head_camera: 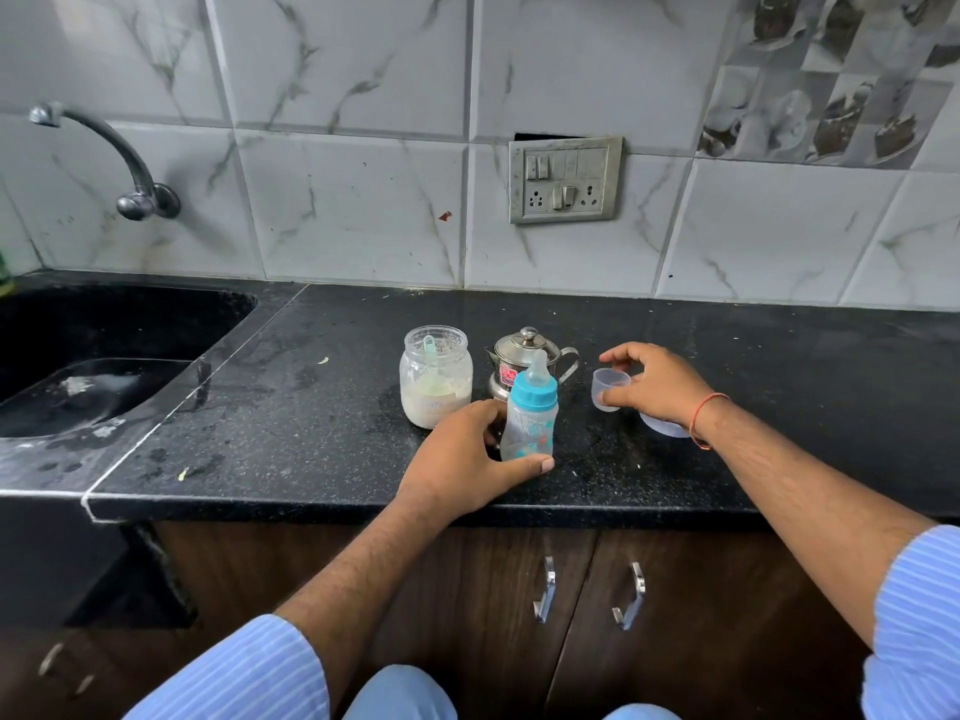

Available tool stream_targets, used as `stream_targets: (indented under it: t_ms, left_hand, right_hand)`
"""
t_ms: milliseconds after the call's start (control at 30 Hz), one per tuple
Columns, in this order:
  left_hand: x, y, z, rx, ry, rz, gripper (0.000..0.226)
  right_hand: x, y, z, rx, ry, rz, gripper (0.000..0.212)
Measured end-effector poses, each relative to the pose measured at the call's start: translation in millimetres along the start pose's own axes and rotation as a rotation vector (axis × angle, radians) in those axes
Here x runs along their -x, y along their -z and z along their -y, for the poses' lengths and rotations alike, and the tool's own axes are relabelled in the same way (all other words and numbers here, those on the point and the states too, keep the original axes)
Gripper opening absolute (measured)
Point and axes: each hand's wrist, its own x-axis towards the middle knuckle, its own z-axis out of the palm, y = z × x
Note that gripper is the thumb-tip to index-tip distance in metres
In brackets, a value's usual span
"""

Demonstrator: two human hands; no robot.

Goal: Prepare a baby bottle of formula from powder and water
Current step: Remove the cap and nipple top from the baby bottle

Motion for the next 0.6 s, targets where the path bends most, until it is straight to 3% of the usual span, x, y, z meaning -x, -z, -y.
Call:
stream_targets:
  t_ms: [233,333,467,533,600]
  left_hand:
    - [0.0,-0.2,-1.4,0.008,0.018,0.004,0.066]
    - [0.3,-0.5,-1.4,0.009,0.018,0.001,0.065]
    - [1.3,-1.7,-1.6,0.018,0.02,-0.016,0.058]
    - [1.0,-3.4,0.3,0.034,0.017,-0.023,0.056]
    - [0.7,-4.9,2.6,0.049,0.002,-0.022,0.065]
  right_hand:
    - [6.1,12.1,3.5,0.009,-0.003,0.086,0.073]
    - [20.7,23.8,27.6,0.081,0.126,0.036,0.079]
    - [46.4,32.3,74.4,0.014,0.328,0.003,0.064]
    - [56.4,31.7,100.7,0.126,0.334,0.063,0.054]
    - [62.6,27.3,124.3,0.332,0.306,0.134,0.062]
